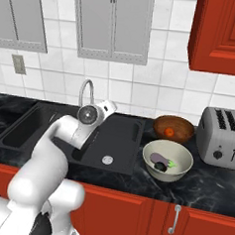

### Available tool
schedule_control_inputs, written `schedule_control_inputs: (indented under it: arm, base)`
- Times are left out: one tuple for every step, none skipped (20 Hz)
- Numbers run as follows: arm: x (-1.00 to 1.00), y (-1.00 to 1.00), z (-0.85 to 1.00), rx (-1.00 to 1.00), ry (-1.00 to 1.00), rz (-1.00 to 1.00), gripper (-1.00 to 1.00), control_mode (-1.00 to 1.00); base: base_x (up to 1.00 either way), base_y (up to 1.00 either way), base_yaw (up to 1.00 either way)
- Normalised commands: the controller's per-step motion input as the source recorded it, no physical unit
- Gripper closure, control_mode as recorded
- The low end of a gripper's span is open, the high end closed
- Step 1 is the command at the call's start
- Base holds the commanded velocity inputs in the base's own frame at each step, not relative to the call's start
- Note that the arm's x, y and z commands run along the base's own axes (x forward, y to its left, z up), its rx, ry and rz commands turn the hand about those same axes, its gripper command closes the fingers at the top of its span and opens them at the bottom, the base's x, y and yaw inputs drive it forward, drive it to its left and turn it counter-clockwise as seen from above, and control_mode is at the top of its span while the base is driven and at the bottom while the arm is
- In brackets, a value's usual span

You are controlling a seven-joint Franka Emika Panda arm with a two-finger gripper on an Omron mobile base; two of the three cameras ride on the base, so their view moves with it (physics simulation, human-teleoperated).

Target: Pick the eggplants from the sink and place them in one bowl. Place the apple in the other bowl. Then turn off the sink faucet.

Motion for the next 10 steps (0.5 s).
schedule_control_inputs:
  arm:
    - [0.21,0.00,0.00,0.03,0.03,0.06,-1.00,-1.00]
    - [0.22,0.00,0.00,0.04,0.04,0.09,-1.00,-1.00]
    - [0.24,0.00,0.00,0.05,0.04,0.13,-1.00,-1.00]
    - [0.29,0.00,0.00,0.05,0.03,0.19,-1.00,-1.00]
    - [0.32,0.00,0.00,0.04,0.00,0.22,-1.00,-1.00]
    - [0.33,0.00,-0.01,0.02,0.00,0.26,-1.00,-1.00]
    - [0.34,0.00,-0.02,0.02,0.00,0.28,-1.00,-1.00]
    - [0.32,0.00,-0.02,0.02,0.00,0.29,-1.00,-1.00]
    - [0.32,0.00,-0.01,0.02,0.00,0.29,-1.00,-1.00]
    - [0.32,0.00,-0.01,0.01,0.00,0.29,-1.00,-1.00]
  base:
    - [0.00,0.00,0.00]
    - [0.00,0.00,0.00]
    - [0.00,0.00,0.00]
    - [0.00,0.00,0.00]
    - [0.00,0.00,0.00]
    - [0.00,0.00,0.00]
    - [0.00,0.00,0.00]
    - [0.00,0.00,0.00]
    - [0.00,0.00,0.00]
    - [0.00,0.00,0.00]
